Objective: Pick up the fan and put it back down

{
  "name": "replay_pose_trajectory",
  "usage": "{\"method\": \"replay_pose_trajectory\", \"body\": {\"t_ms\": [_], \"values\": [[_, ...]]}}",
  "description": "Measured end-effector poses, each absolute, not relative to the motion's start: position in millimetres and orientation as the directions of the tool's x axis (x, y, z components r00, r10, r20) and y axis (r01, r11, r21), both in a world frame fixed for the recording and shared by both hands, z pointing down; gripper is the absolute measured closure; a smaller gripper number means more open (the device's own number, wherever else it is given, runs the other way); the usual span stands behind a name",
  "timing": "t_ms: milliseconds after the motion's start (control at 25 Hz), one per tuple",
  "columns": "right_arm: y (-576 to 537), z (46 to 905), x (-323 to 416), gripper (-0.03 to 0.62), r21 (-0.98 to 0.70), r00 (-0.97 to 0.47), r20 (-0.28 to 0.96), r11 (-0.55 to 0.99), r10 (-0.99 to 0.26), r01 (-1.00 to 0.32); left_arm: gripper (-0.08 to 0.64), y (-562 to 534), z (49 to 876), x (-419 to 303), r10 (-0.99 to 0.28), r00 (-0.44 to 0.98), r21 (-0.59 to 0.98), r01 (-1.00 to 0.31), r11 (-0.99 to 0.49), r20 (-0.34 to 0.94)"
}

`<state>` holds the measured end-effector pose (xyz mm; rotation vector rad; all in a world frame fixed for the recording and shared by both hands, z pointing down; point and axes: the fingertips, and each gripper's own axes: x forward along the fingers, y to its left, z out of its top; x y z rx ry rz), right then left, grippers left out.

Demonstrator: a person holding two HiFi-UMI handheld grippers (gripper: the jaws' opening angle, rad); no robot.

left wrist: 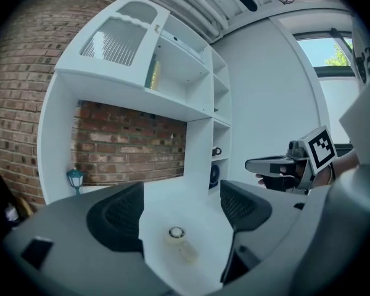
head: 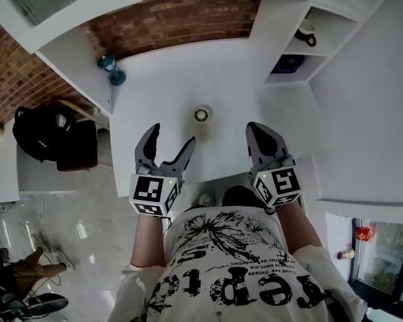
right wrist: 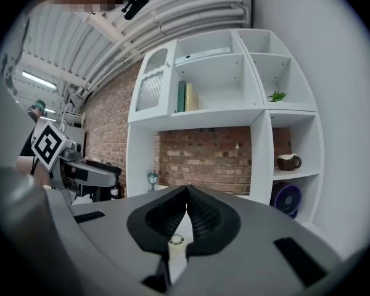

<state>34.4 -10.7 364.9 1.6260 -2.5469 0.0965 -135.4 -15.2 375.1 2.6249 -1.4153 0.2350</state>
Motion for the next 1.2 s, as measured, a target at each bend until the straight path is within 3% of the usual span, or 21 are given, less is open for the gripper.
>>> {"method": "replay_pose_trajectory", "body": {"t_ms": [600,920,1200], "values": [[-135.5,430.7,40.4,0.577,0.010,-0.599,0.249,0.621,-0.761,-0.784,0.187,-115.1,471.1,-103.8,-0.808,0.381,0.048,-0.913,-0.404,0.450],[-166.8,476.7,47.8,0.577,-0.003,-0.626,0.339,0.664,-0.702,-0.747,0.186,-147.8,562.8,-69.2,-0.689,0.396,0.170,-0.912,-0.374,0.607],[-188.3,514.6,57.2,0.577,-0.045,-0.622,0.394,0.661,-0.677,-0.749,0.178,-166.2,627.1,-54.9,-0.585,0.344,0.160,-0.925,-0.344,0.734]]}}
